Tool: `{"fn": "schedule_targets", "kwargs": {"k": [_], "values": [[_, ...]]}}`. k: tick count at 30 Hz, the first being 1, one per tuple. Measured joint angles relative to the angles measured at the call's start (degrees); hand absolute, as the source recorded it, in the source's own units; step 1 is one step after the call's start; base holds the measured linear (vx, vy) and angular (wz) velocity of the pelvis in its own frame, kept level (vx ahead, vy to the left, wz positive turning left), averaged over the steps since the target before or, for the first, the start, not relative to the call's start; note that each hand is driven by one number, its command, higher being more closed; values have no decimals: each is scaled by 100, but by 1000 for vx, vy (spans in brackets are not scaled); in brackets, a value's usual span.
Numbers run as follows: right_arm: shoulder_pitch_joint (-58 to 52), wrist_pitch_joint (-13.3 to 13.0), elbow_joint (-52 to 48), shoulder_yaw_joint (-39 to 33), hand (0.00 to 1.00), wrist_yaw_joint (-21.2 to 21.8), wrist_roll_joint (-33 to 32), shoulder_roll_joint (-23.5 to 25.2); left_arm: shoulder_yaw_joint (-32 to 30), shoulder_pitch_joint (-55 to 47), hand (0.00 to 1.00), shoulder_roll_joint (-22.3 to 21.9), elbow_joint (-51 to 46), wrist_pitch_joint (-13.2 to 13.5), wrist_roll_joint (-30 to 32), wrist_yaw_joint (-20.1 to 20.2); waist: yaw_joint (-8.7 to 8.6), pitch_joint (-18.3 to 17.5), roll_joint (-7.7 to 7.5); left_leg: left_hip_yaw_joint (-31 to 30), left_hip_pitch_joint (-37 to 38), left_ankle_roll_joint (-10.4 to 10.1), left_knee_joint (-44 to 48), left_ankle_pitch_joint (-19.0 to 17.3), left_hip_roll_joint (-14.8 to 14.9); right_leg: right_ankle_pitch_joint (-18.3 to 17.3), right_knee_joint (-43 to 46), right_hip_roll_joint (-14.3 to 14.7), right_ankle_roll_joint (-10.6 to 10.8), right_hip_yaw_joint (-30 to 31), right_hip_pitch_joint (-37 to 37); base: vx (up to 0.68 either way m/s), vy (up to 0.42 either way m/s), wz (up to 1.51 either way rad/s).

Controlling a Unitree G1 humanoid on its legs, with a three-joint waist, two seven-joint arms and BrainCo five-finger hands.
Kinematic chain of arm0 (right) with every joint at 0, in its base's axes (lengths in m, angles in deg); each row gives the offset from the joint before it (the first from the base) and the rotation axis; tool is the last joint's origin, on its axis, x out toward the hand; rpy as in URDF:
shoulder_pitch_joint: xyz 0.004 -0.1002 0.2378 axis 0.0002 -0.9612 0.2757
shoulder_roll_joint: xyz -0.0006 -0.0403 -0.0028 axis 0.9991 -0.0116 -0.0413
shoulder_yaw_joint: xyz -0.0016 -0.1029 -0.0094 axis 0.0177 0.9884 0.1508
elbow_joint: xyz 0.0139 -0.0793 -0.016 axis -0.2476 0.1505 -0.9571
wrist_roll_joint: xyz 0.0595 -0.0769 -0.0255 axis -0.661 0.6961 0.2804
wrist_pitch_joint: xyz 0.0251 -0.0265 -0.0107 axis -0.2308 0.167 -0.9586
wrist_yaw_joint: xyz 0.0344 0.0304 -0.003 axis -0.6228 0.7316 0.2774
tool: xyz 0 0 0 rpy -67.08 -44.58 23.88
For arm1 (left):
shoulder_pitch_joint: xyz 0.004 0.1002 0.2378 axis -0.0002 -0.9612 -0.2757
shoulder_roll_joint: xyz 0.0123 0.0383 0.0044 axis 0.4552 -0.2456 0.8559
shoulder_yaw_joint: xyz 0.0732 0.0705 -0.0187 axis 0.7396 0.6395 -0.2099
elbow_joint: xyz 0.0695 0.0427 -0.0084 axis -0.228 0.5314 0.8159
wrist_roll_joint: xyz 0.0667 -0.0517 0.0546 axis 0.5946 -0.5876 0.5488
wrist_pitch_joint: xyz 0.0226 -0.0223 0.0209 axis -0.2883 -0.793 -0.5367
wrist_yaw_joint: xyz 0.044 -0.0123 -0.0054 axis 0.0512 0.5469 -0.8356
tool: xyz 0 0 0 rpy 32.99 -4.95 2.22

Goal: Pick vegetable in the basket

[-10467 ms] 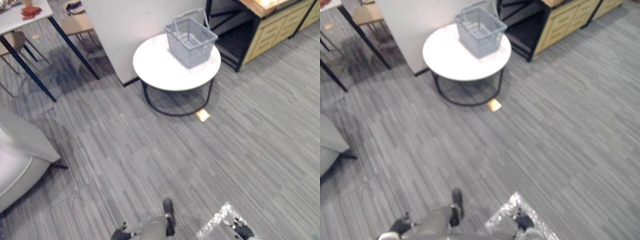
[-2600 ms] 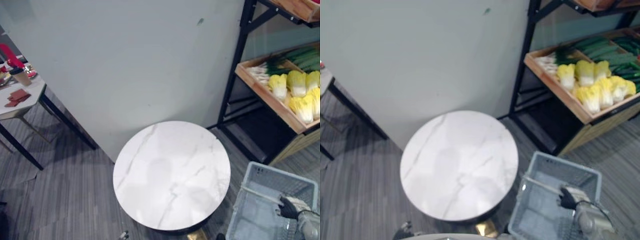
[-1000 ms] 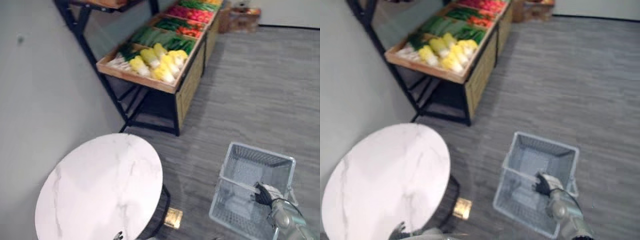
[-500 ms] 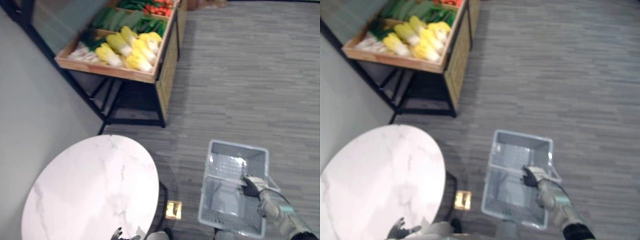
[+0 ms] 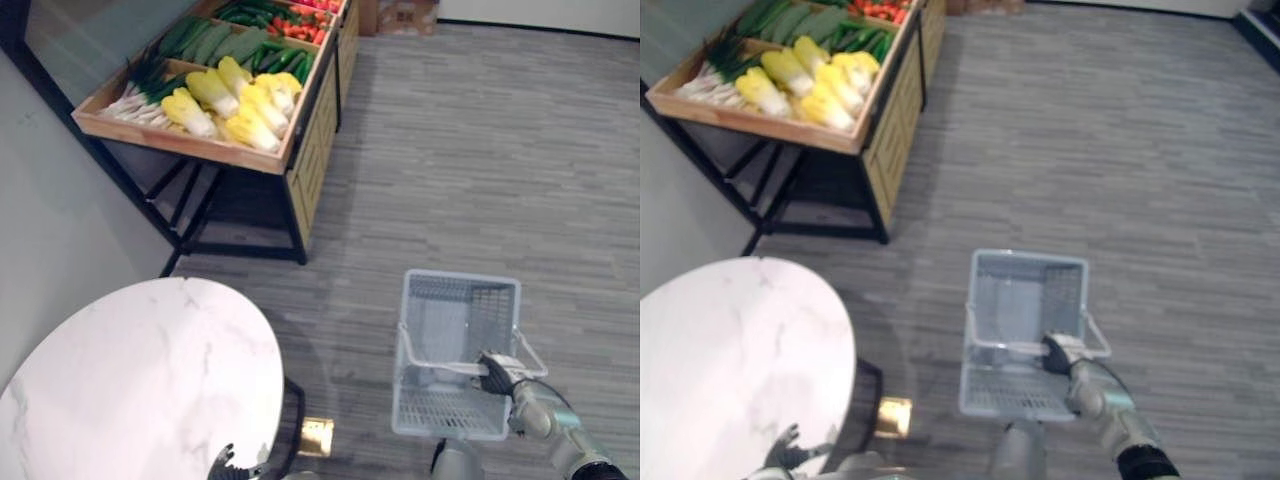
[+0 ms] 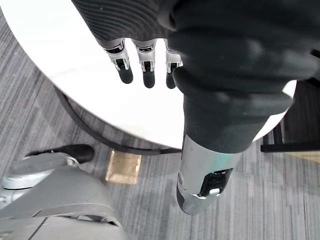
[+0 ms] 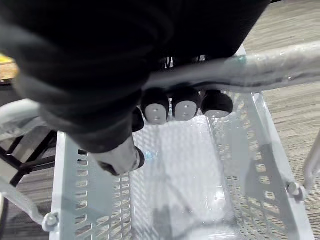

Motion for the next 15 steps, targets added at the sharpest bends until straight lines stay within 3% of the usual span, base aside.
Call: {"fn": "schedule_targets", "kwargs": {"k": [1, 2, 3, 5, 7, 9, 11, 13, 15], "values": [[4, 70, 100, -19, 100, 16, 1, -46, -3, 24, 0, -197, 61, 13, 0, -14, -4, -106, 326, -150, -14, -48, -23, 169, 376, -173, 319, 269, -107, -233, -27, 278, -647, 29], [7, 118, 130, -42, 100, 18, 0, -43, 13, 10, 0, -390, 111, 23, 1, 7, 34, -218, 453, -298, -151, 12, 82, 579, 537, -405, 564, 399, -272, -351, -102, 229, -510, 27], [6, 116, 128, -72, 100, 19, 0, -42, 24, 11, 0, -470, 125, 22, 2, 23, 16, -248, 498, -401, -235, 54, 159, 832, 555, -512, 661, 419, -330, -430, -88, 245, -534, 35], [-60, 145, 151, -232, 100, 17, -14, -41, 32, 24, 0, -636, 136, 14, -3, 40, -75, -279, 525, -594, -607, 456, 535, 1831, 670, -757, 732, 458, -521, -776, 154, 251, -501, 59], [-131, 182, 169, -242, 100, 17, -30, -46, 29, 22, 0, -621, 115, 14, -7, 36, -99, -273, 514, -467, -861, 759, 898, 2562, 842, -848, 497, 559, -684, -1042, 526, 201, -396, 47], [-204, 223, 170, -295, 100, 16, -50, -34, 40, -11, 0, -627, 117, -3, -7, 50, -31, -266, 471, -124, -1102, 744, 1614, 2278, 841, -920, 265, 685, -805, -1164, 857, 151, -310, 21], [-332, 266, 173, -434, 100, 15, -49, -39, 66, -29, 0, -627, 114, -7, -5, 71, 52, -263, 435, 303, -1310, 796, 2135, 1520, 492, -999, -18, 789, -923, -1258, 1205, 117, -201, 16], [-330, 293, 192, -463, 100, 16, -49, -44, 64, -55, 0, -626, 114, -11, -4, 75, 64, -246, 381, 538, -1544, 793, 2165, 1021, 146, -999, -184, 781, -924, -1300, 1348, 75, -78, 12], [-331, 294, 215, -463, 100, 13, -49, -48, 40, -63, 0, -624, 103, -2, -5, 81, 74, -239, 367, 745, -1798, 760, 1593, 839, -218, -971, -267, 751, -869, -1389, 1455, 74, 37, 11]]}}
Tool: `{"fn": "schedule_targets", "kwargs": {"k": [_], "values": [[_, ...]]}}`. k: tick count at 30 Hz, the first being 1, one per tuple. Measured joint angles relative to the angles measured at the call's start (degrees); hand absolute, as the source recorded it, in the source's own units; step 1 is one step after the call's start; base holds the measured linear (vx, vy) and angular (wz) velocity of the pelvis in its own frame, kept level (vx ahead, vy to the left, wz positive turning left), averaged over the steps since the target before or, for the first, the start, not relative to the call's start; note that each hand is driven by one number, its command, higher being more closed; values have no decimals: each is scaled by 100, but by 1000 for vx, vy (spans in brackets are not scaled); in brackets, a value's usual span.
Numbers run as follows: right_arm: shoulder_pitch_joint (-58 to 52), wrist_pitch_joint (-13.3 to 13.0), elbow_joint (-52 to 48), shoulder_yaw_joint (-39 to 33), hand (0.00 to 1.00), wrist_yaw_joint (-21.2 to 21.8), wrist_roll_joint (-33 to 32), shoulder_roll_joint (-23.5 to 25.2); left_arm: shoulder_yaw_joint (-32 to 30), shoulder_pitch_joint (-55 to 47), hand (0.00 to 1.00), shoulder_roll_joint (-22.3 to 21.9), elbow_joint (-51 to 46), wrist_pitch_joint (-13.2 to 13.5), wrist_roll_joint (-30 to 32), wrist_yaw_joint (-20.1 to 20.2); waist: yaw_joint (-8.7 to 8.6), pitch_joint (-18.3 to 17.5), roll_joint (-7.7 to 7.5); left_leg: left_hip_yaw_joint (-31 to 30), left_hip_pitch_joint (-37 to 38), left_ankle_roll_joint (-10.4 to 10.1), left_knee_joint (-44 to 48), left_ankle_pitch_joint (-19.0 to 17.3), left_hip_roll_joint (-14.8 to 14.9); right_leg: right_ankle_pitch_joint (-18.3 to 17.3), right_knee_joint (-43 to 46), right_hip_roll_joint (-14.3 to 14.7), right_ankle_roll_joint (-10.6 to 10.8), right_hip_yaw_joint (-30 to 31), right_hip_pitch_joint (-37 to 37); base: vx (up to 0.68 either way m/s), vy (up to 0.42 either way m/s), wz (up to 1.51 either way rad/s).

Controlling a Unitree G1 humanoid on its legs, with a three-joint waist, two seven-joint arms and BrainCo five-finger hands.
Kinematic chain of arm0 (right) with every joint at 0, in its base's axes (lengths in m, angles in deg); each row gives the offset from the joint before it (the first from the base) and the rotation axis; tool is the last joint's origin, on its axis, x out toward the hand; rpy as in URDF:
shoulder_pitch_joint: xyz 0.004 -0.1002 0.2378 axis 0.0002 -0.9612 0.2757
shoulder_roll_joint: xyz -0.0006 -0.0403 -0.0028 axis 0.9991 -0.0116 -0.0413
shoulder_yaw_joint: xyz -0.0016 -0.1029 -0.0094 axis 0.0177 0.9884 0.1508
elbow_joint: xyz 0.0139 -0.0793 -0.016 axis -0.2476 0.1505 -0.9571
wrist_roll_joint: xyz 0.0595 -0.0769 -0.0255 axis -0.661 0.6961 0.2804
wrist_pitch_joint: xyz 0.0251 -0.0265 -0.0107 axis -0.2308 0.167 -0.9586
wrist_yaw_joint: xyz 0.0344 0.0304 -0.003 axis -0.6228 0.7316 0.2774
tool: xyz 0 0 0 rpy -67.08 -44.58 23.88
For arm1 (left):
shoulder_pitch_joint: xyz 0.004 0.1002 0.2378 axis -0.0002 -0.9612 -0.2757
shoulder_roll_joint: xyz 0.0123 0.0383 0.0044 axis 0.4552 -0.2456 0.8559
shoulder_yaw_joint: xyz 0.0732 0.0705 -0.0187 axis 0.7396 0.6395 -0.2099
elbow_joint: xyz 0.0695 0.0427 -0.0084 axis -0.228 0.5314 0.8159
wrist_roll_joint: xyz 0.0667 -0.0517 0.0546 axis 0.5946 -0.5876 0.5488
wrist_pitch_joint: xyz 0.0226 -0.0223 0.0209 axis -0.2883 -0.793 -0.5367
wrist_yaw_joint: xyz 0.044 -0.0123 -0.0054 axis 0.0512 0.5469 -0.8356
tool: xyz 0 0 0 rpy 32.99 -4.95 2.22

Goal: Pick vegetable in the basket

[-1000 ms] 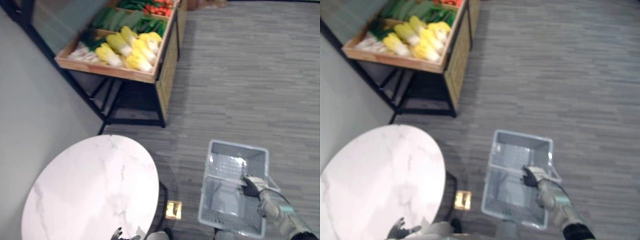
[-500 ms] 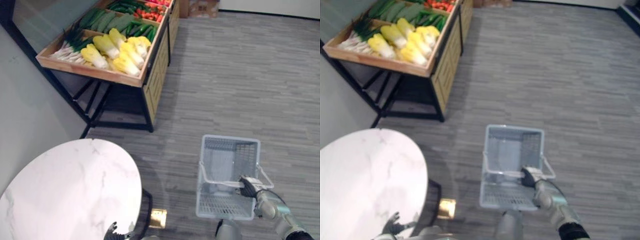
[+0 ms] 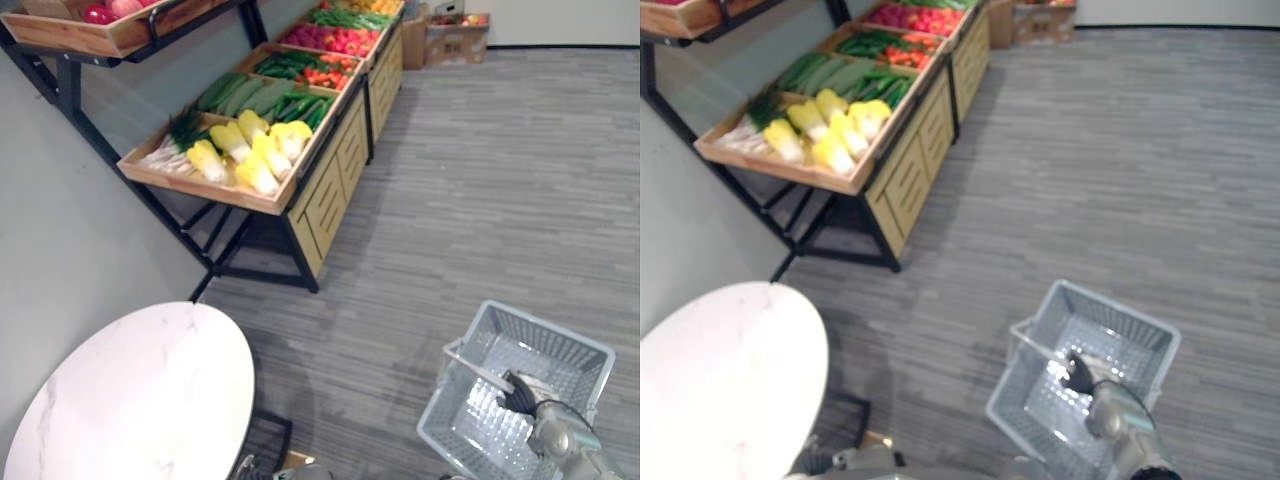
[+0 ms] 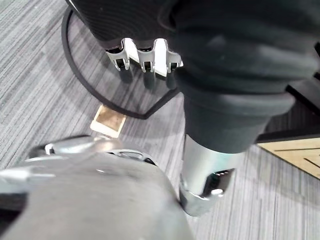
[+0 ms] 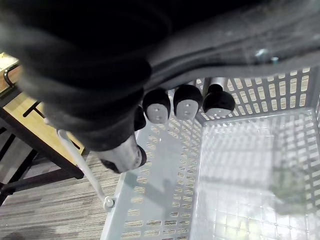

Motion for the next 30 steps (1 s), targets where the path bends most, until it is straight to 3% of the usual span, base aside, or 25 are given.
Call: {"fn": "schedule_targets", "kwargs": {"k": [1, 2, 3, 4, 5, 7, 8, 10, 13, 14, 15, 16, 17, 18, 19, 20, 21, 22, 23, 25, 27, 28, 29, 30], "values": [[4, -2, 5, 8, 100, -2, 1, -5, 2, 3, 0, 0, 0, -1, 3, 5, 20, -3, 5, 33, -37, -22, -289, 33, -116, 20, 3, -1, 52, -7, 8, 184, 162, 6], [1, -4, 6, 23, 100, -3, 1, -4, 10, 2, 0, -2, 1, -2, 3, 7, 51, -14, 68, 96, -85, -57, -1154, 525, -369, -26, 11, 33, 189, -27, 78, 241, 220, -1], [-1, -3, 18, 26, 100, -4, 3, -8, 19, -16, 0, 5, 12, -6, 4, 11, 81, -37, 153, 163, -79, 164, -1526, 695, -421, -77, 21, 100, 286, -39, 131, 267, 222, 10], [-1, 2, 53, 30, 100, -6, 4, 50, 16, 4, 0, 47, 20, -22, 4, 10, 83, -67, 163, 133, 19, 227, -1633, 672, -497, -81, -15, 74, 315, -43, 188, 202, 138, 35], [-12, -31, 57, 79, 100, -13, 4, 60, 18, 25, 0, 89, -33, -18, 5, 7, 79, -84, 44, 92, 68, 207, -1763, 707, -637, -35, -279, 46, 394, -72, 316, 205, 93, 45], [50, -53, 56, 79, 100, -35, 2, 79, 19, 97, 0, 105, -96, -19, 12, 7, 166, -26, -47, 75, 57, 238, -1750, 682, -721, 149, -776, 108, 546, -144, 586, 170, 72, 34], [149, -52, 57, 95, 100, -35, 2, 81, 18, 84, 0, 106, -96, -30, 14, 9, 226, -3, -56, 97, 38, 340, -1597, 589, -744, 287, -1099, 150, 603, -176, 806, 87, 33, 19], [249, -52, 59, 158, 100, -36, 1, 87, 0, 58, 0, 121, -99, -38, 17, 8, 312, 18, -51, 156, 7, 323, -1224, 363, -674, 382, -1308, 190, 631, -194, 1047, 77, 22, 5], [415, -69, 56, 296, 100, -38, -5, 151, -83, -36, 0, 121, -79, -40, 28, 33, 320, 40, -101, 287, 6, 346, -966, 47, -571, 324, -1332, 212, 647, -84, 1150, 75, 6, -15], [431, -92, 58, 296, 100, -39, -12, 180, -87, -39, 0, 120, -41, -41, 48, 50, 323, 41, -118, 370, -5, 432, -923, -98, -578, 78, -1153, 140, 689, -30, 1071, 71, 20, -13], [429, -90, 63, 296, 100, -38, -12, 212, -87, -35, 0, 125, -27, -46, 74, 53, 322, 33, -154, 410, -17, 465, -878, -153, -607, -89, -959, 49, 772, 6, 972, 98, 68, -1], [371, -90, 87, 289, 100, -36, -12, 312, -90, -94, 0, 151, -23, -50, 86, 60, 308, -35, -283, 439, -19, 487, -836, -300, -731, -307, -554, -161, 875, 16, 814, 193, 95, 6], [276, -103, 141, 287, 100, -63, -5, 403, -77, -121, 0, 186, -3, -57, 91, 73, 306, -112, -427, 430, 76, 502, -891, -478, -841, -378, 175, -375, 1006, 73, 609, 232, 102, 10], [309, -114, 128, 284, 100, -147, -2, 416, -69, -107, 0, 180, 29, -64, 107, 74, 316, -107, -452, 422, 132, 502, -835, -533, -857, -393, 756, -518, 1019, 199, 347, 292, 120, 12], [523, -82, 112, 223, 100, -238, -1, 416, -56, -135, 0, 205, 37, -72, 114, 81, 286, -100, -532, 419, 241, 528, -774, -565, -900, -213, 1966, -782, 923, 488, -149, 358, 163, 25], [556, -40, 196, 211, 100, -234, -4, 404, -32, -132, 0, 297, 9, -100, 113, 81, 269, -107, -610, 338, 455, 589, -788, -648, -966, 323, 2988, -984, 760, 712, -494, 302, 142, 33], [556, -32, 258, 168, 100, -251, -3, 412, -20, -131, 0, 337, -20, -108, 112, 80, 271, -86, -653, 235, 599, 598, -845, -694, -973, 779, 3377, -1028, 712, 838, -658, 402, 109, 52], [584, -17, 347, -17, 100, -269, -16, 478, -4, -135, 0, 432, -91, -114, 112, 68, 265, -50, -662, 62, 944, 602, -1066, -707, -966, 974, 4037, -998, 635, 1040, -916, 289, 40, 55], [587, -41, 355, -104, 100, -233, -56, 463, 25, -153, 0, 507, -120, -120, 112, 45, 259, -38, -706, -67, 1259, 600, -1307, -707, -933, 563, 4232, -900, 343, 1068, -1085, 408, 47, 55], [505, -49, 354, -105, 100, -239, -76, 476, 14, -138, 0, 524, -148, -121, 112, 27, 226, -33, -697, -219, 1696, 588, -1602, -699, -911, 141, 3876, -733, 137, 874, -1293, 333, -3, 48], [378, -53, 374, -97, 100, -220, -157, 492, 10, -21, 0, 492, -155, -115, 109, 5, 101, -2, -618, -443, 1857, 579, -1672, -693, -837, 92, 2552, -451, 77, 741, -1465, 342, -97, 73], [338, -50, 398, -101, 100, -218, -174, 500, -4, 48, 0, 477, -165, -112, 108, -6, 77, 23, -579, -501, 1877, 577, -1675, -692, -805, 125, 2053, -351, 124, 788, -1479, 397, -197, 98], [312, -32, 517, -116, 100, -215, -176, 550, -24, 118, 0, 459, -255, -98, 102, -29, -30, 70, -506, -673, 1906, 500, -1676, -690, -724, 332, 699, -124, 369, 1096, -1468, 332, -207, 82], [273, -29, 522, -144, 100, -215, -177, 563, -24, 148, 0, 462, -277, -86, 99, -32, -39, 81, -487, -757, 1921, 431, -1680, -696, -696, 485, 180, -86, 450, 1246, -1450, 364, -266, 96]]}}
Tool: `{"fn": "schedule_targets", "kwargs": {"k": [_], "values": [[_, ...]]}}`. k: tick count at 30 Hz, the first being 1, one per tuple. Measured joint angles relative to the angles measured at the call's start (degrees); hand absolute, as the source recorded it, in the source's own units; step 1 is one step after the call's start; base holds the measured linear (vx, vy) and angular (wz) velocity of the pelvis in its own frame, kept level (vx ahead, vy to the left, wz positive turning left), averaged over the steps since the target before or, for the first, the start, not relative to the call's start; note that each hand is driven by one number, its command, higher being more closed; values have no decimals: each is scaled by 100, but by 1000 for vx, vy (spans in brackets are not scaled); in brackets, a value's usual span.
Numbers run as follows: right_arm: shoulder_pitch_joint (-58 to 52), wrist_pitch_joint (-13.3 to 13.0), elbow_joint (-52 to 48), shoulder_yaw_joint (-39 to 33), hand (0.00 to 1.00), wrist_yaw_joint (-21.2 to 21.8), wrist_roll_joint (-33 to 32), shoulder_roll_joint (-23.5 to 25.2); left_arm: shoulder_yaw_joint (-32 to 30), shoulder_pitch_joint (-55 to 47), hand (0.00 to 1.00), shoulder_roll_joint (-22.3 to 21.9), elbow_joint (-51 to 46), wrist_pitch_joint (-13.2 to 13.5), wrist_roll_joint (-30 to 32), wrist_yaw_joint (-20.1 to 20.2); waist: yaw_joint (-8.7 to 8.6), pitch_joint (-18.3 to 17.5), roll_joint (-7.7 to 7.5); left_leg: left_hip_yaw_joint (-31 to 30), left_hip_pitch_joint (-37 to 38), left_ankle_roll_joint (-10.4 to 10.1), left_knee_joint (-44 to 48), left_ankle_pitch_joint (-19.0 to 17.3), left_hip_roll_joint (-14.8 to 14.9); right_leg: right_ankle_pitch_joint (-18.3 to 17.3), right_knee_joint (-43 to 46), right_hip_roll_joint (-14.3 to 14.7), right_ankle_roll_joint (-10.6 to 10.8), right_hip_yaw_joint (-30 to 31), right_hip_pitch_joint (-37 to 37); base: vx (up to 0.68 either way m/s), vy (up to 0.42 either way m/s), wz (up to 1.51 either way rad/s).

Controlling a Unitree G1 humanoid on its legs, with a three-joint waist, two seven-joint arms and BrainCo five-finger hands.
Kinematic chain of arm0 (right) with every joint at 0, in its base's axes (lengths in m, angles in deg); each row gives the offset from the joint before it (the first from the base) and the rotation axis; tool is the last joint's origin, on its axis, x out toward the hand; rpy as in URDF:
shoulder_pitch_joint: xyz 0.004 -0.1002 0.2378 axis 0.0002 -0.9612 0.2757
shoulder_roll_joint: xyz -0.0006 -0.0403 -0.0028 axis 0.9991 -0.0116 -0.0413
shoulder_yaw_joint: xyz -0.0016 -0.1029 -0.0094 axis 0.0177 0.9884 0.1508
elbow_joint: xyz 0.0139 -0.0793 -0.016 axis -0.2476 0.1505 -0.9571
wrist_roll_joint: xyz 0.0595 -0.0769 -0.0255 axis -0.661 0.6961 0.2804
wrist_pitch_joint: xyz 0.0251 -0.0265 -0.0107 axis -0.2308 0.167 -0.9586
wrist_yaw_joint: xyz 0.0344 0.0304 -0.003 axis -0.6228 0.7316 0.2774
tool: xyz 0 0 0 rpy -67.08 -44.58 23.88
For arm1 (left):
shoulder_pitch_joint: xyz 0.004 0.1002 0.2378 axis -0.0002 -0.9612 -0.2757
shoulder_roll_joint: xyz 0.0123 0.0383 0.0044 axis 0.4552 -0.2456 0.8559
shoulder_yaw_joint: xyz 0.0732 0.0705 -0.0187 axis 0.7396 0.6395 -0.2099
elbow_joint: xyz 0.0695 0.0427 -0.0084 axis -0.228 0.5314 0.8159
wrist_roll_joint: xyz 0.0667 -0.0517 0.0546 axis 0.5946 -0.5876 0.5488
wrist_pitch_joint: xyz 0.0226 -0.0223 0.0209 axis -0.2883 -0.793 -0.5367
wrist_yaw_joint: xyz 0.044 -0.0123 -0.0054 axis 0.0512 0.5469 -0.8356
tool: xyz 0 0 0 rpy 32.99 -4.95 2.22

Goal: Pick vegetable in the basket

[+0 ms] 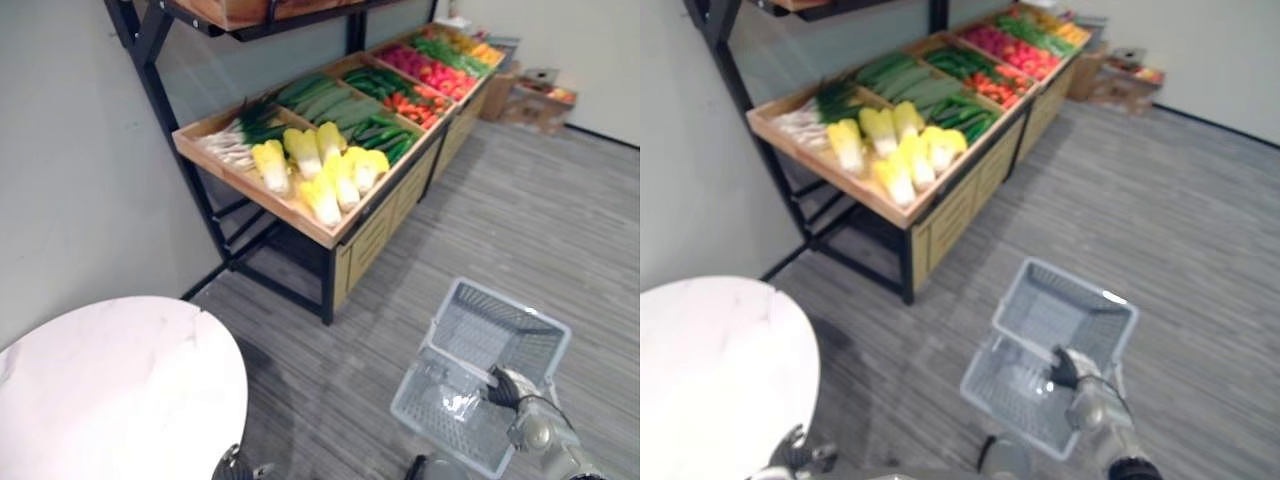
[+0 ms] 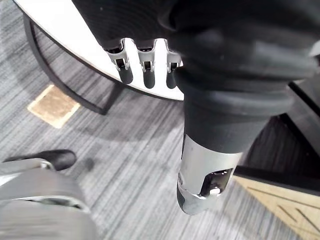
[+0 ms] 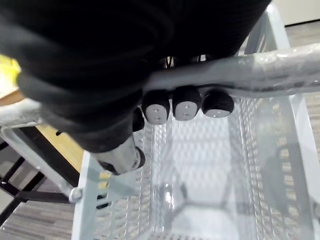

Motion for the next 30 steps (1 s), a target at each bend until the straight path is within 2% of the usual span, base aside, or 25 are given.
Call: {"fn": "schedule_targets", "kwargs": {"k": [1, 3, 4, 5, 6, 7, 8, 10, 11, 13, 14, 15, 16, 17, 18, 20, 21, 22, 23, 24, 25, 26, 27, 28, 30], "values": [[-64, 1, 0, -36, 100, -1, 0, 5, 0, 25, 0, 7, -45, 43, -19, -30, 2, -5, -13, -150, 8, -172, 0, -66, 41, 336, -797, -18, 27, 284, 19, 314, -260, 69], [-127, 7, -4, -75, 100, -1, 3, 12, 1, 66, 0, 63, -45, 67, -32, -70, 7, -41, -115, -409, 15, -475, -6, -238, 90, 475, -1309, -104, 114, 504, 43, 401, -392, 79], [-149, 47, -1, -211, 100, -3, 5, -5, -5, 131, 0, 71, -13, 63, -35, -124, 15, -2, -100, -598, 71, -720, -61, -378, 222, 998, -1141, -125, 189, 452, 26, 462, -489, 107], [-151, 113, 0, -370, 100, -10, -1, -50, 7, 152, 0, -49, 43, 63, -34, -155, 11, 42, 89, -765, 90, -785, -104, -386, 482, 1107, -720, 30, 198, 246, -14, 374, -396, 95], [-152, 139, 0, -440, 100, -11, -2, -75, 1, 147, 0, -118, 50, 65, -35, -158, 15, 26, 207, -764, 103, -800, -103, -350, 609, 1081, -514, 92, 159, 167, -43, 346, -357, 76], [-127, 157, 0, -471, 100, -9, -3, -153, -7, 122, 0, -231, 92, 68, -37, -161, 77, -32, 382, -752, 84, -935, -63, -151, 841, 734, -73, 206, -95, 8, -173, 364, -413, 56], [-76, 152, -3, -464, 100, -11, -12, -166, -56, 77, 0, -298, 136, 64, -38, -160, 63, -46, 439, -875, -87, -1011, 96, 174, 982, 399, 231, 263, -226, -192, -186, 341, -417, 56], [-54, 143, -1, -465, 100, -11, -29, -171, -84, 77, 0, -332, 135, 68, -48, -164, 33, -51, 441, -1029, -358, -967, 437, 396, 1058, 197, 357, 241, -321, -398, -136, 229, -304, 64], [-69, 144, 52, -462, 100, -5, -37, -159, -116, 77, 0, -369, 138, 62, -75, -164, 15, -83, 509, -1077, -631, -913, 864, 642, 1165, 42, 374, 258, -410, -642, 34, 271, -326, 86], [-219, 144, 62, -461, 100, -3, -49, -145, -120, 63, 0, -418, 137, 53, -90, -165, 18, -62, 479, -951, -925, -811, 1443, 1189, 1352, -109, 319, 303, -509, -995, 456, 282, -322, 86], [-300, 144, 63, -475, 100, -6, -62, -119, -119, 33, 0, -430, 137, 49, -89, -163, 17, -44, 438, -675, -1020, -670, 1703, 1671, 1513, -177, 166, 326, -590, -1210, 807, 262, -283, 71], [-352, 145, 62, -497, 100, -17, -103, -84, -118, -51, 0, -438, 136, 46, -89, -162, 32, -16, 308, -279, -1100, -521, 1958, 1868, 1676, -204, -62, 365, -644, -1391, 1123, 288, -323, 66], [-373, 146, 57, -565, 100, -26, -125, -61, -117, -78, 0, -455, 137, 39, -88, -159, 39, -17, 288, 70, -1181, -500, 2156, 1693, 1743, -211, -201, 361, -658, -1506, 1291, 238, -281, 66], [-431, 162, 59, -757, 100, -31, -235, -6, -118, -77, 0, -478, 127, 36, -87, -159, 15, -19, 286, 463, -1360, -478, 2301, 1414, 1709, -211, -382, 355, -659, -1702, 1495, 167, -217, 62], [-471, 182, 59, -843, 100, -33, -275, 12, -120, -68, 0, -485, 103, 37, -84, -160, 14, -19, 288, 640, -1450, -477, 2312, 1287, 1655, -210, -461, 352, -658, -1804, 1568, 123, -148, 79], [-562, 252, 72, -1057, 100, -35, -313, 44, -125, -66, 0, -507, 34, 43, -76, -164, 22, -18, 287, 958, -1652, -501, 2017, 989, 1396, -209, -602, 333, -656, -2048, 1705, 100, -49, 62], [-594, 254, 77, -1193, 100, -43, -357, 45, -124, -60, 0, -536, 36, 35, -59, -164, 21, -20, 290, 1055, -1706, -535, 1535, 926, 1134, -200, -646, 302, -640, -2161, 1734, 149, 79, 46], [-592, 258, 115, -1316, 100, -51, -493, 47, -133, -64, 0, -575, 30, 33, -27, -170, 38, -23, 294, 1161, -1673, -576, 753, 965, 769, -160, -693, 285, -575, -2207, 1771, 128, 85, 33], [-587, 258, 130, -1341, 100, -52, -498, 49, -133, -70, 0, -578, 31, 32, -26, -171, 42, -23, 295, 1159, -1665, -565, 583, 998, 695, -155, -702, 280, -566, -2208, 1776, 146, 154, 13], [-563, 259, 218, -1407, 100, -82, -503, 34, -131, -107, 0, -609, 32, 24, -21, -171, 85, -46, 349, 1154, -1590, -572, -65, 1374, 417, -120, -740, 303, -503, -2203, 1806, 161, 211, -2], [-564, 271, 311, -1430, 100, -132, -508, 34, -127, -168, 0, -623, 43, 19, -15, -176, 117, -126, 443, 1225, -1555, -275, -417, 1542, 338, -69, -867, 435, -416, -2165, 1836, 191, 234, 4], [-560, 286, 357, -1430, 100, -167, -511, 77, -136, -158, 0, -599, 73, 13, -14, -185, 122, -161, 442, 1178, -1480, -254, -537, 1561, 270, -37, -951, 426, -370, -2163, 1861, 148, 163, 16], [-541, 286, 401, -1405, 100, -190, -510, 137, -167, -67, 0, -566, 55, 15, -2, -204, 143, -146, 367, 1159, -1494, -258, -576, 1569, 179, 41, -1175, 428, -247, -2112, 1933, 73, 81, 20], [-465, 284, 509, -1343, 100, -197, -510, 159, -202, 9, 0, -546, 54, 13, 16, -209, 178, -100, 296, 1177, -1495, -180, -514, 1506, 130, 116, -1431, 463, -141, -1932, 2041, 46, 66, 15], [-415, 287, 541, -1342, 100, -197, -511, 172, -230, -4, 0, -548, 62, 12, 23, -209, 184, -97, 281, 1188, -1478, -136, -400, 1412, 102, 160, -1527, 469, -140, -1814, 2125, 32, 56, -3]]}}
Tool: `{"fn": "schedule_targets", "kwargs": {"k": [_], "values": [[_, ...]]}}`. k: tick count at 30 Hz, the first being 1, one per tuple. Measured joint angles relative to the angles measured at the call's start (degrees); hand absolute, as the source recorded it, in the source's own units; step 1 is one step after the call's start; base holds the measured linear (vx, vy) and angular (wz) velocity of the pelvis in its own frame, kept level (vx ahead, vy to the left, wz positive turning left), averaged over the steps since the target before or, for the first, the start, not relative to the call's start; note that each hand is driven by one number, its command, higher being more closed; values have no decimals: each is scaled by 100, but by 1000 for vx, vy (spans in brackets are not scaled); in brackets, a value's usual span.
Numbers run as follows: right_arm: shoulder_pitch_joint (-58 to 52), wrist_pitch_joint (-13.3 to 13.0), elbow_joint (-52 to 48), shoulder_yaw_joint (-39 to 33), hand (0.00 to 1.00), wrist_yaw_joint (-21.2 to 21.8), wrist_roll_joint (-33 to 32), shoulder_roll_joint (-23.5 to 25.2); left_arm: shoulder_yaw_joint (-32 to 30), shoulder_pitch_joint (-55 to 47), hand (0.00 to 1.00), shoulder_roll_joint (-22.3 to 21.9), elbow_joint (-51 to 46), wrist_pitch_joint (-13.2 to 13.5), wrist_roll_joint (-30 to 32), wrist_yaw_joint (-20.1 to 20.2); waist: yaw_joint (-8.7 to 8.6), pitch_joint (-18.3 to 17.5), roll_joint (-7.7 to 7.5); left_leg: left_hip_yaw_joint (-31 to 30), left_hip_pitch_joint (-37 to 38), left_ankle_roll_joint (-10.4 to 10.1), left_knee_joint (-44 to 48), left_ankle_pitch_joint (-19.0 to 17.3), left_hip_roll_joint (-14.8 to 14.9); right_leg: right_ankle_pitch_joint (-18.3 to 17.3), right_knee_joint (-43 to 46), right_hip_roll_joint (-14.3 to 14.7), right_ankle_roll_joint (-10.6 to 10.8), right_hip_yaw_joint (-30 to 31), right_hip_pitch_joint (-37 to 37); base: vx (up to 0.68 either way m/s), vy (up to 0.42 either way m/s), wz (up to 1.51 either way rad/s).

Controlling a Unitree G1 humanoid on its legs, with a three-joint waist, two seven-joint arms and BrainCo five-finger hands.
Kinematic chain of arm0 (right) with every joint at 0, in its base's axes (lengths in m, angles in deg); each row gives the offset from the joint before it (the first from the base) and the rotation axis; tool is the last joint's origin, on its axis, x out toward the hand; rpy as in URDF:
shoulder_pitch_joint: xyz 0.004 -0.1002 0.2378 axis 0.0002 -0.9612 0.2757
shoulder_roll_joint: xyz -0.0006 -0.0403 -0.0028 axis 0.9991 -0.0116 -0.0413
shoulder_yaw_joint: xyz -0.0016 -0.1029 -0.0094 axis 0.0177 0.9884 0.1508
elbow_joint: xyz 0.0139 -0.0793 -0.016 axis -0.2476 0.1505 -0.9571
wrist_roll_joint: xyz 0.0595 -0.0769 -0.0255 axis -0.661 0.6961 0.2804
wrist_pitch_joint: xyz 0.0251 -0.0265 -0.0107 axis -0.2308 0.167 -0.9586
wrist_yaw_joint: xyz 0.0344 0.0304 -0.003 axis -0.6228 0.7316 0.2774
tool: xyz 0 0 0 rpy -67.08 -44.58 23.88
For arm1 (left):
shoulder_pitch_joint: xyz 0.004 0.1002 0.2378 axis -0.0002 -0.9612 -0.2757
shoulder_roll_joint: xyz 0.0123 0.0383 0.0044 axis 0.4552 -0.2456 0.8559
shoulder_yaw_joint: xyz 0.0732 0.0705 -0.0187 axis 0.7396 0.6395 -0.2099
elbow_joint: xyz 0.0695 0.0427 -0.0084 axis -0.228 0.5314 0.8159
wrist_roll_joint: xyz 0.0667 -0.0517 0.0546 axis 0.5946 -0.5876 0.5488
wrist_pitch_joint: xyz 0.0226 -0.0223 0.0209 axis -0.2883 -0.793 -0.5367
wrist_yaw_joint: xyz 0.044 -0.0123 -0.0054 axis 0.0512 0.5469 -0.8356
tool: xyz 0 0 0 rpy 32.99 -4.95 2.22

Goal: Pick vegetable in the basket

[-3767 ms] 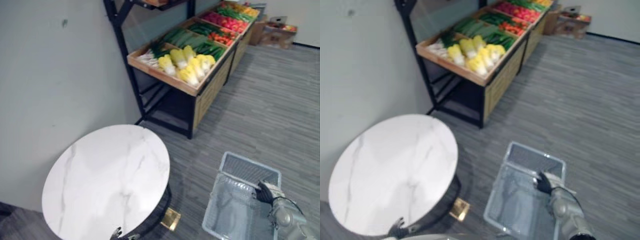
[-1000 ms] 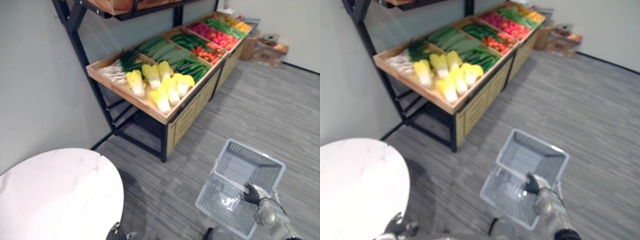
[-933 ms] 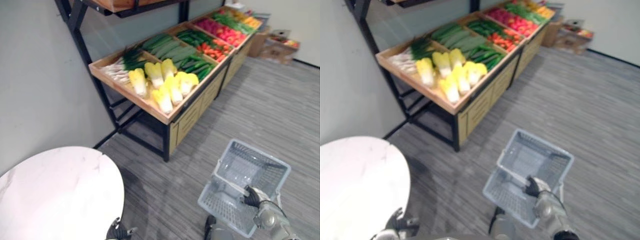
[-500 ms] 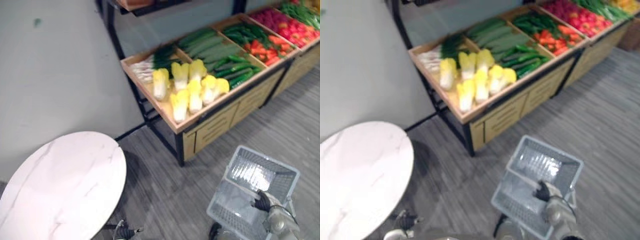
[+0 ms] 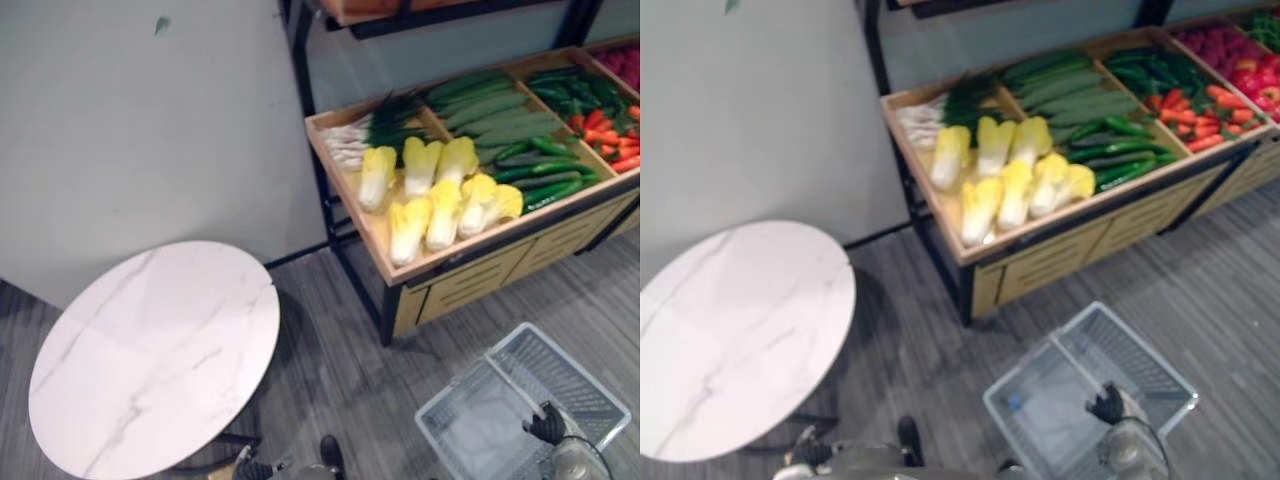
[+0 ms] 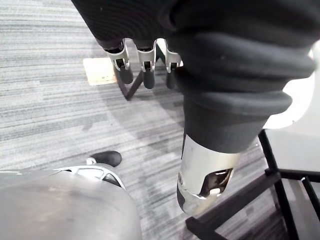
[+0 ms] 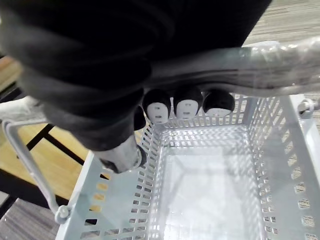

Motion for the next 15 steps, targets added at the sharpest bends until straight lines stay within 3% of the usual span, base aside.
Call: {"fn": "schedule_targets", "kwargs": {"k": [3, 5, 6, 7, 8, 10, 11, 12, 13, 15], "values": [[172, -4, 188, 39, 100, -7, -10, -4, -113, -118, 0, 9, 16, -42, 3, 0, 89, -15, -45, 149, 97, 33, 402, -413, 5, -73, 121, -85, 7, 313, 55, 47, 65, -38], [161, 0, 189, -9, 100, -55, -12, -7, -115, -145, 0, 14, 40, -47, 6, 4, 124, -38, -72, 132, 121, 14, 610, -788, -75, -540, 798, -369, 211, 491, -211, 59, 118, -39], [116, -3, 189, 8, 100, -49, -18, 4, -113, -211, 0, 33, 76, -58, 7, 5, 116, -39, -146, 139, 306, 42, 538, -867, -195, -728, 1397, -564, 374, 647, -363, 74, 102, -37], [118, -8, 191, 21, 100, -55, -21, 13, -112, -226, 0, 47, 89, -75, 9, 2, 87, -31, -179, 177, 378, 51, 506, -908, -225, -761, 1921, -680, 388, 818, -555, 102, 127, -41], [177, 11, 194, 53, 100, -54, -22, 18, -27, -234, 0, 131, 99, -94, 15, -3, -26, -25, -224, 245, 495, 45, 466, -948, -220, -489, 3322, -927, 498, 1240, -1281, 92, 84, -22], [148, -3, 224, 209, 100, -29, -23, 96, 17, -196, 0, 275, 73, -93, 134, -7, -123, 22, -269, 251, 836, 86, 204, -861, -173, 31, 4296, -1028, 326, 1391, -1687, 129, 29, -10], [155, -39, 263, 211, 100, -25, -25, 226, 35, -179, 0, 349, 69, -92, 189, -11, -186, 24, -297, 262, 963, 82, 172, -863, -94, -186, 4400, -1097, 42, 1249, -1735, 175, -75, -5], [162, -60, 265, 211, 100, -25, -30, 305, 51, -157, 0, 406, 64, -92, 197, -21, -201, 44, -410, 270, 1057, 55, 131, -861, -56, -339, 4269, -1120, -175, 1104, -1745, 144, -105, 0], [174, -66, 281, 213, 100, -23, -30, 332, 49, -106, 0, 438, 63, -93, 200, -30, -206, 59, -455, 275, 1079, -19, 138, -822, -8, -389, 4085, -1106, -254, 989, -1748, 148, -164, 4], [335, -51, 380, 190, 100, -26, -38, 278, 45, 13, 0, 433, -54, -80, 217, -51, -216, 69, -430, 267, 1079, -217, 133, -801, 279, -361, 2957, -969, -223, 806, -1876, 160, -218, -2]]}}
